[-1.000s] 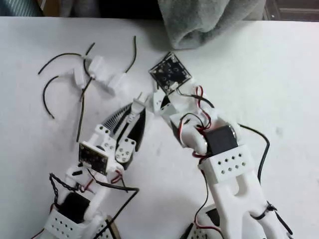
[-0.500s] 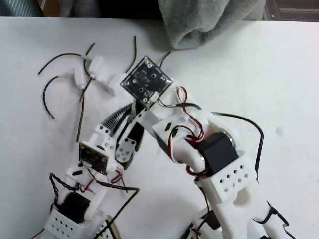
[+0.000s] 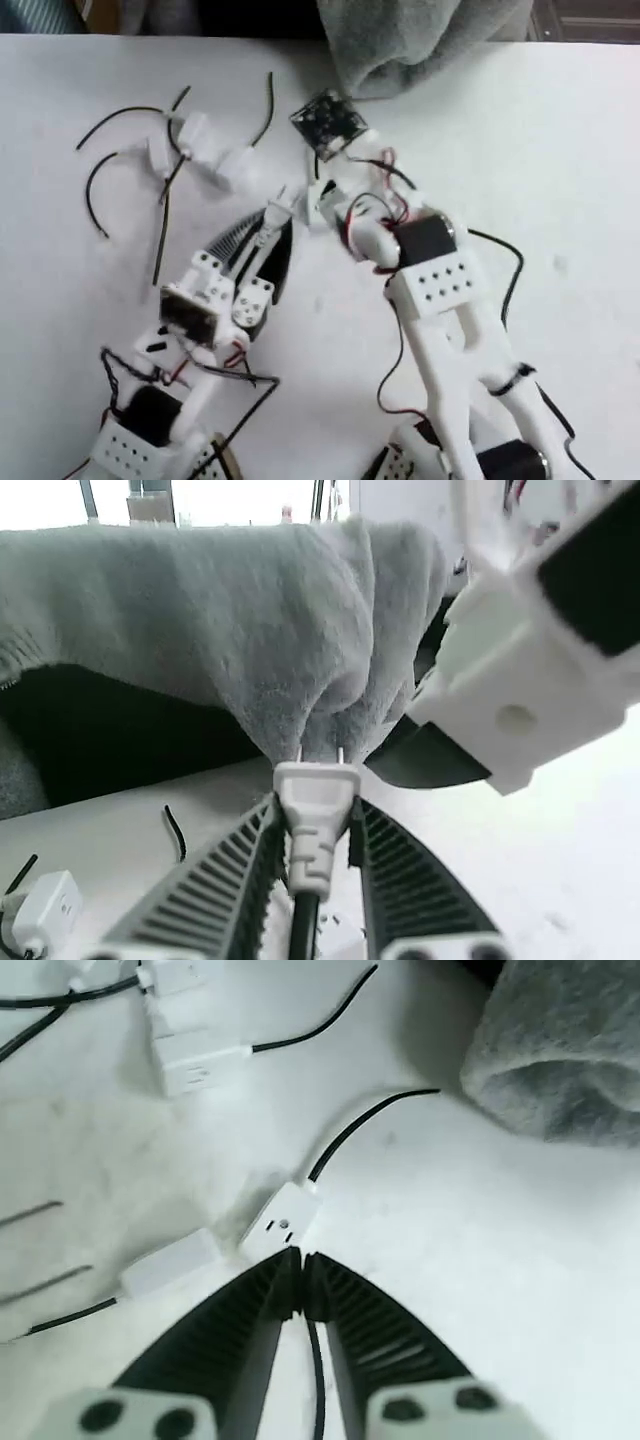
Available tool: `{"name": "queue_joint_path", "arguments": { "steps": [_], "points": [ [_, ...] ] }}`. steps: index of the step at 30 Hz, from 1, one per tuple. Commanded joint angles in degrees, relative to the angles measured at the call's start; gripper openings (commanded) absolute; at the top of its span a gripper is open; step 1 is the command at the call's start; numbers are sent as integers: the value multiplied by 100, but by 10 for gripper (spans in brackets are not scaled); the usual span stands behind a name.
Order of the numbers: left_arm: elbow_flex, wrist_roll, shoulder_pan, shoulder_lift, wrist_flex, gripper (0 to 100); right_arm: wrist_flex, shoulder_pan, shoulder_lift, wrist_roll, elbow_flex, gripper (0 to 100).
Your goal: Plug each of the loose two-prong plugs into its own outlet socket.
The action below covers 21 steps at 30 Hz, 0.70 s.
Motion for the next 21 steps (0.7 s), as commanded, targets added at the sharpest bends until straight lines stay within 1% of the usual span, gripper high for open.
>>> {"name": "queue_joint_path", "arguments": {
  "steps": [1, 4, 7, 9, 11, 14, 18, 21],
  "points": [
    [-114, -53, -57, -75, -70, 23, -101, 127, -13, 44, -70, 19],
    [-114, -18, -277, -66, -70, 23, -66, 145, -13, -114, -70, 21],
    [-114, -18, -848, -48, -70, 23, 31, 163, 40, -747, -70, 33],
    [-105, -9, -1323, -40, -62, 23, 189, 119, 48, -1125, -62, 84],
    [0, 149, -1754, -40, -62, 23, 312, 75, 48, -1521, -62, 141],
    [264, 413, -2325, -40, -44, 23, 321, -84, 66, -1925, 88, 173],
    [255, 431, -3073, -40, 580, 23, 171, -796, 374, -1952, 273, 173],
    [255, 440, -3512, -40, 818, 23, -338, -1297, 857, -1952, 334, 173]
  ]
}}
